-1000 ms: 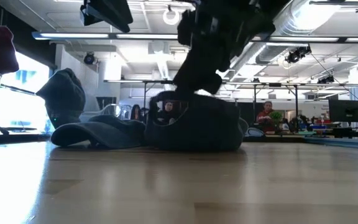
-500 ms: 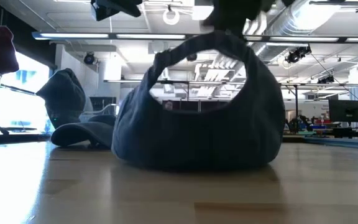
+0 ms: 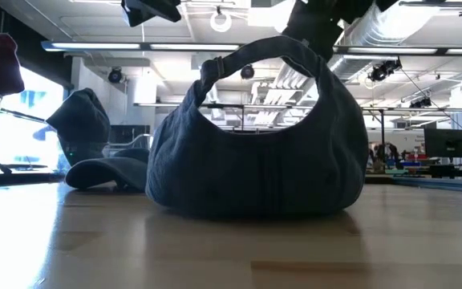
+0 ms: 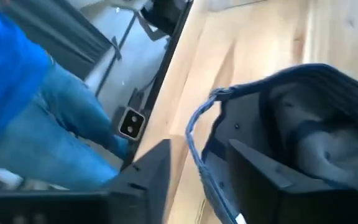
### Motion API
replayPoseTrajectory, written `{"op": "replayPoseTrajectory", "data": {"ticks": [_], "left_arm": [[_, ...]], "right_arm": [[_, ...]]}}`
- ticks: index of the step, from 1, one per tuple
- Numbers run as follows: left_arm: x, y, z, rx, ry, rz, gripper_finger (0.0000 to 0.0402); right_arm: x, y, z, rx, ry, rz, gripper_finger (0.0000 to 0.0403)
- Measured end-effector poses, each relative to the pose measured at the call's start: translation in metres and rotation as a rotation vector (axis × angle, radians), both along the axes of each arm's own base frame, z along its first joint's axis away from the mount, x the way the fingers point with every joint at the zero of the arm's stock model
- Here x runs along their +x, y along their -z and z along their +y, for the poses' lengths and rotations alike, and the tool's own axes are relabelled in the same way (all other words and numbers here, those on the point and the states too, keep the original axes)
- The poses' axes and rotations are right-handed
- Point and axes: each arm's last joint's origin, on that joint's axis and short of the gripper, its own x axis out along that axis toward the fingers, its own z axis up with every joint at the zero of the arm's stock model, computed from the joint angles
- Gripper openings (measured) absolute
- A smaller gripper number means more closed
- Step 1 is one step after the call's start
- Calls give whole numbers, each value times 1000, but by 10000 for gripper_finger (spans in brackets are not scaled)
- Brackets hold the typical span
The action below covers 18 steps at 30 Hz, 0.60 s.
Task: Pick & Place hat
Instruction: Put the right blue cap into the top transparent bin
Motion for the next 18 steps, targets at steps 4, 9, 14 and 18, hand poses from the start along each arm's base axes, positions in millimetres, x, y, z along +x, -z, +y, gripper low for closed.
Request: {"op": "replayPoseTrajectory", "data": {"ticks": [4, 9, 14, 18], "left_arm": [[3, 3, -2, -25, 9, 15, 103], [3, 4, -2, -29, 16, 28, 103], [3, 5, -2, -37, 24, 30, 103], [3, 5, -2, -41, 19, 31, 103]], "right_arm": [[7, 21, 22, -76, -88, -22, 203], [16, 48, 39, -124, -129, -26, 206], [18, 54, 43, -174, -62, -28, 137], [16, 41, 37, -76, 7, 1, 31]]}}
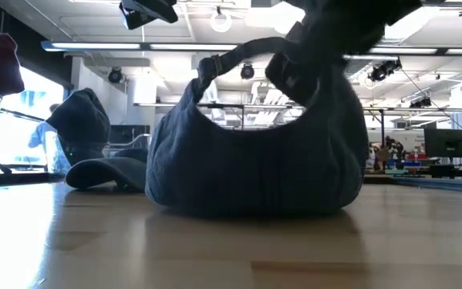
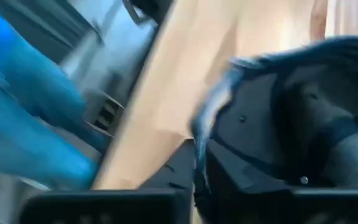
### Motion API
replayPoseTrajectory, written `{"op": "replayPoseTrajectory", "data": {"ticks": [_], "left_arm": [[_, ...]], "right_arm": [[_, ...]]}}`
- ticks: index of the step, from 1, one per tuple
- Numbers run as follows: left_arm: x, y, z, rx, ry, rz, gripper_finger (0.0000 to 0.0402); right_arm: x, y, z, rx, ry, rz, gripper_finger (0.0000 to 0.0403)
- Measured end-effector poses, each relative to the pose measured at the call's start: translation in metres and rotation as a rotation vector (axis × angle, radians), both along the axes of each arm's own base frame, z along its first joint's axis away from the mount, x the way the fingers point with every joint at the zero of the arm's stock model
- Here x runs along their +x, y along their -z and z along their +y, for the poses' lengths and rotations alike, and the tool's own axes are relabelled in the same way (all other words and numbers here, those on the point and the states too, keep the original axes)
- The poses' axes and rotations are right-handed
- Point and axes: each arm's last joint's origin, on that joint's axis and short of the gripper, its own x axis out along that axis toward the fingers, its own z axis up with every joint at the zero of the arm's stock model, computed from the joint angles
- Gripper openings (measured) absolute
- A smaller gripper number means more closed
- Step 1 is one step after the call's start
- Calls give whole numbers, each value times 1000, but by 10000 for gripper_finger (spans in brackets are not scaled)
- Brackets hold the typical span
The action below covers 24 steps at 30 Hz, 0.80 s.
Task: Pick & Place hat
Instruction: Put the right blue cap into the top transparent bin
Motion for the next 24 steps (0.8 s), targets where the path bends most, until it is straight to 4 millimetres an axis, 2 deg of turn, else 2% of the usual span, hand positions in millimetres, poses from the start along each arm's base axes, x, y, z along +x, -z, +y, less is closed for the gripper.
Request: {"op": "replayPoseTrajectory", "data": {"ticks": [2, 5, 8, 10, 13, 17, 22, 24], "left_arm": [[0, 0, 0, -3, -4, 1, 103], [0, 0, 0, -13, -14, 2, 103], [0, 0, 0, -20, -23, 3, 103], [0, 0, 0, -19, -24, 2, 103], [0, 0, 0, -18, -24, 1, 103], [0, 0, 0, -19, -24, 0, 103], [1, -1, -1, -72, -33, -11, 103], [10, 2, -4, -90, -23, -30, 103]], "right_arm": [[-3, -17, -7, 105, 14, 7, 12], [-8, -40, -23, 241, 76, 19, 23], [-12, -43, -47, 266, 215, 61, 9], [-16, -29, -65, 245, 319, 145, 8], [-26, 9, -88, 210, 489, 324, 16], [-43, 46, -109, 205, 671, 471, 6], [-52, 60, -122, 253, 788, 483, 24], [-53, 61, -126, 259, 796, 498, 41]]}}
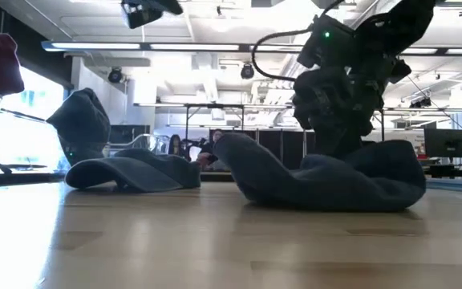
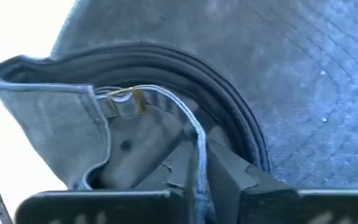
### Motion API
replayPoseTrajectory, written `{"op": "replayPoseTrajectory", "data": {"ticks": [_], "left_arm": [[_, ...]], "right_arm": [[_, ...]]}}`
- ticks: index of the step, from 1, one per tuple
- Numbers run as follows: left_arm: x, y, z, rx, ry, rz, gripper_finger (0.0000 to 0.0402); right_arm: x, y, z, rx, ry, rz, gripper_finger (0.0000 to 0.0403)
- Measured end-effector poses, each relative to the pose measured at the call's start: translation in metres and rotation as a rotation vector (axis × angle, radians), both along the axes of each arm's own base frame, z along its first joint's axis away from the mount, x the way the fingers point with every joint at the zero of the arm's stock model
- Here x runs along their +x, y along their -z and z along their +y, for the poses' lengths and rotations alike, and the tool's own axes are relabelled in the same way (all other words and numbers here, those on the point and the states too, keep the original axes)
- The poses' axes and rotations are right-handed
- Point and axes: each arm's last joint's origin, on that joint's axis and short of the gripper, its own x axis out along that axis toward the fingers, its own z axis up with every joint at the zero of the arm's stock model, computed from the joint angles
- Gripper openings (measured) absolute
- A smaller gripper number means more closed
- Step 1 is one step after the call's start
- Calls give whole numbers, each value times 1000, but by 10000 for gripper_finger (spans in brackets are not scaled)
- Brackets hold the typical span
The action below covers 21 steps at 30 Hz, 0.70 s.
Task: Pick & Place hat
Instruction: Put the right blue cap into the top transparent bin
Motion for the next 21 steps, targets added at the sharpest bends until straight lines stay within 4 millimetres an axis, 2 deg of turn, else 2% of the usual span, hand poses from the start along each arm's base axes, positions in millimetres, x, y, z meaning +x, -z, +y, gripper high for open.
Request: {"op": "replayPoseTrajectory", "data": {"ticks": [4, 6, 8, 12, 14, 17, 21], "left_arm": [[22, 14, -7, -8, 31, -36, 103], [37, 20, -6, -52, 47, -68, 103], [48, 37, -2, -87, 48, -7, 103], [68, 68, 12, -152, -49, 90, 103], [72, 77, 16, -164, -85, 128, 103], [80, 90, 13, -165, -82, 141, 103], [87, 115, 12, -140, -101, 207, 103]], "right_arm": [[1, -8, -9, 36, -42, 29, 85], [4, -22, -14, 55, -54, 19, 103], [7, -41, -15, 60, -55, 8, 112], [3, -80, -1, 56, -123, -31, 116], [-1, -89, 13, 56, -188, -63, 116], [-12, -87, 38, 32, -250, -75, 109], [-24, -53, 59, 1, -225, -20, 86]]}}
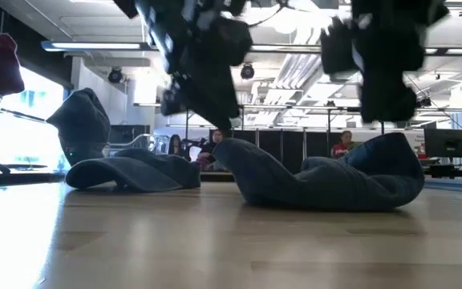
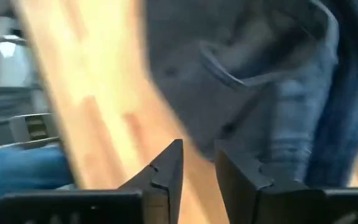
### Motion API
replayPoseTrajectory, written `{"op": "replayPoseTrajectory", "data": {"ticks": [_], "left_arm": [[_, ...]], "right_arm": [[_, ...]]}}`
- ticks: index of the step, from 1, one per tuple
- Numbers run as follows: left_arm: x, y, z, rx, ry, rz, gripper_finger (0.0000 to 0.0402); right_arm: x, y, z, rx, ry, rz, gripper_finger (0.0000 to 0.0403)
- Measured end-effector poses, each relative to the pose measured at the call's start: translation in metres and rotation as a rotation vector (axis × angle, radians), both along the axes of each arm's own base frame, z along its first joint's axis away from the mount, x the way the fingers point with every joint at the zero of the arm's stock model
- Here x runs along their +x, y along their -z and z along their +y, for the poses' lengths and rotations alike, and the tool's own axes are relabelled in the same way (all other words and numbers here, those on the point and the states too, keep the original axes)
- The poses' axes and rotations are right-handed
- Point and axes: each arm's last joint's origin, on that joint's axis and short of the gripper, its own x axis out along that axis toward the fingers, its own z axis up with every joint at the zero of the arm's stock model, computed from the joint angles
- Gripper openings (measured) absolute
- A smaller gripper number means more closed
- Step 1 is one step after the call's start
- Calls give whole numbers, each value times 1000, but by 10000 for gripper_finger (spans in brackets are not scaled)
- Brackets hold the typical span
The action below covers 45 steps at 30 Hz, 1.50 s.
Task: Pick & Place hat
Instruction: Put the right blue cap into the top transparent bin
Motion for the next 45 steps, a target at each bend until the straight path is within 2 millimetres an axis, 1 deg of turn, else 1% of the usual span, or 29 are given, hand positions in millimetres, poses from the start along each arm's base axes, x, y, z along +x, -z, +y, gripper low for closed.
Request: {"op": "replayPoseTrajectory", "data": {"ticks": [1, 3, 4, 5, 6, 8, 9, 11, 13, 16, 17, 18, 20, 22, 25, 26, 28, 30, 32, 35, 36, 38, 39, 40, 42, 43, 45], "left_arm": [[3, 7, 2, 15, -17, 16, 103], [-3, 19, 6, 59, -52, 115, 103], [-3, 22, 10, 69, -75, 132, 103], [-1, 24, 13, 69, -101, 144, 103], [-3, 27, 15, 82, -124, 177, 103], [-11, 32, 18, 127, -162, 264, 103], [-12, 31, 19, 142, -171, 262, 103], [-17, 19, 20, 164, -183, 249, 103], [-18, 3, 20, 153, -187, 193, 103], [-27, -12, 21, 150, -186, 187, 103], [-25, -19, 21, 133, -184, 154, 103], [-25, -25, 21, 115, -179, 119, 103], [-32, -36, 21, 86, -141, 107, 103], [-27, -44, 18, 46, -72, 25, 103], [-25, -44, 15, -8, 26, -3, 103], [-22, -47, 13, -31, 47, -42, 103], [-21, -50, 13, -56, 65, -58, 103], [-22, -47, 12, -65, 53, -37, 103], [-23, -44, 14, -48, 7, -7, 103], [-26, -44, 16, -16, -59, 23, 103], [-30, -45, 17, -5, -71, 42, 103], [-35, -49, 18, 4, -79, 54, 103], [-34, -50, 18, 0, -84, 46, 103], [-34, -50, 18, -2, -89, 49, 103], [-33, -47, 18, -3, -97, 48, 103], [-30, -49, 18, -4, -100, 12, 103], [-17, -52, 16, -21, -102, -99, 103]], "right_arm": [[-2, 11, 2, -19, 23, 12, 78], [-6, 29, 2, -82, 106, 44, 62], [-9, 36, 2, -118, 150, 70, 52], [-12, 41, 1, -149, 197, 102, 41], [-15, 44, 0, -169, 248, 138, 30], [-19, 45, -1, -197, 335, 171, 9], [-20, 44, 0, -207, 349, 168, 5], [-18, 38, 2, -208, 342, 136, 10], [-16, 25, 4, -208, 303, 87, 18], [-13, 6, 6, -184, 250, 10, 22], [-11, 1, 7, -167, 223, -26, 21], [-8, -2, 8, -153, 194, -62, 18], [-3, -3, 9, -139, 143, -124, 7], [2, 8, 7, -149, 114, -114, 3], [14, 34, 1, -178, 112, -61, 5], [20, 42, -1, -176, 112, -57, 4], [30, 59, -5, -179, 149, -36, 2], [38, 73, -9, -192, 222, -3, 4], [48, 75, -11, -205, 263, -5, 3], [54, 63, -10, -234, 253, -27, 1], [55, 54, -11, -235, 246, -41, 2], [54, 30, -10, -216, 241, -89, 2], [50, 20, -10, -206, 238, -96, 1], [44, 14, -10, -193, 235, -77, 1], [31, 8, -10, -194, 255, -16, 1], [26, 6, -10, -205, 265, 16, 2], [19, 3, -9, -236, 269, 46, 1]]}}
